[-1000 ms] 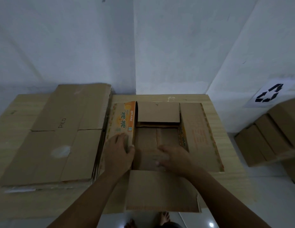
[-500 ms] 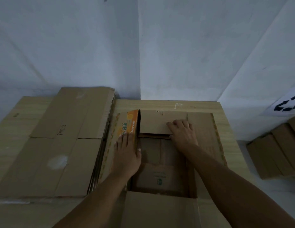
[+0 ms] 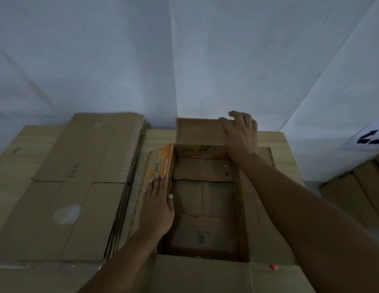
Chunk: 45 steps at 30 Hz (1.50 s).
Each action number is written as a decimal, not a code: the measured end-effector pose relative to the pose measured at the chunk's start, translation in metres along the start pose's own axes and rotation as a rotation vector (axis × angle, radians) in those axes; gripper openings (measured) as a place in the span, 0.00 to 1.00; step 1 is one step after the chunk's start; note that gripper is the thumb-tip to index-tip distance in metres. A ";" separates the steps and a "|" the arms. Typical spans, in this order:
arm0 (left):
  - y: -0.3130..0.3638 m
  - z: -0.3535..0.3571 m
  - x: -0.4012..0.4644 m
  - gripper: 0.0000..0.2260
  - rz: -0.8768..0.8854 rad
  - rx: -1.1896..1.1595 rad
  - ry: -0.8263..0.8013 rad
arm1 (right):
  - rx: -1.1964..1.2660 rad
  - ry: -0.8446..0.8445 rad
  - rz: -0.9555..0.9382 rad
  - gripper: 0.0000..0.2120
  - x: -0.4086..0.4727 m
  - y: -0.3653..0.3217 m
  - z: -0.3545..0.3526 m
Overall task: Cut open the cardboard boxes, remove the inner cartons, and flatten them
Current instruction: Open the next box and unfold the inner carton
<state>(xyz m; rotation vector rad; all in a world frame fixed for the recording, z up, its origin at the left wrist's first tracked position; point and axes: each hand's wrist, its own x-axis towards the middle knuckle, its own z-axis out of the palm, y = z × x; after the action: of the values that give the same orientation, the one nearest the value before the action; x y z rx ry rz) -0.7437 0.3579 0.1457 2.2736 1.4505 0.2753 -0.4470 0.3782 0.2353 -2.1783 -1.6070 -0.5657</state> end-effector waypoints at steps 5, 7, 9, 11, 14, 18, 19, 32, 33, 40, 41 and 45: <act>0.003 -0.004 -0.001 0.27 -0.007 -0.047 0.000 | -0.074 -0.419 0.029 0.31 0.008 0.004 0.023; 0.003 -0.005 -0.002 0.27 -0.010 -0.060 0.009 | -0.021 -0.631 0.046 0.34 0.001 0.008 0.039; 0.002 -0.004 -0.002 0.26 -0.012 -0.062 0.022 | 0.004 -0.787 0.060 0.37 -0.010 0.012 0.053; 0.001 -0.003 -0.001 0.26 -0.023 -0.068 0.022 | 0.012 -0.824 0.048 0.39 -0.018 0.014 0.061; 0.002 -0.004 -0.001 0.26 -0.032 -0.097 0.017 | 0.034 -0.789 0.041 0.39 -0.019 0.016 0.062; 0.002 -0.008 -0.002 0.26 -0.043 -0.245 0.045 | 0.103 -0.742 0.086 0.37 -0.023 0.009 0.052; -0.001 -0.010 -0.004 0.26 -0.050 -0.315 0.072 | 0.125 -0.705 0.102 0.36 -0.029 0.004 0.047; -0.082 -0.061 -0.082 0.17 -0.086 -0.506 0.446 | 0.422 -0.657 0.016 0.30 -0.187 -0.178 -0.064; -0.090 -0.062 -0.088 0.17 -0.099 -0.498 0.453 | 0.390 -0.662 -0.053 0.30 -0.194 -0.195 -0.066; -0.130 -0.063 -0.122 0.12 -0.132 -0.550 0.397 | 0.096 -0.786 -0.191 0.31 -0.209 -0.258 -0.047; -0.134 -0.063 -0.127 0.12 -0.140 -0.573 0.391 | 0.109 -0.800 -0.166 0.30 -0.208 -0.259 -0.050; -0.144 -0.066 -0.140 0.13 -0.153 -0.627 0.392 | 0.278 -0.712 -0.073 0.34 -0.201 -0.264 -0.074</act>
<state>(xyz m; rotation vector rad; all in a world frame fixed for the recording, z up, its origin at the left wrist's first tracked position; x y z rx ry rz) -0.9466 0.3005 0.1473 1.6474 1.4397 1.0146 -0.7612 0.2511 0.2087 -2.2275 -1.9490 0.4600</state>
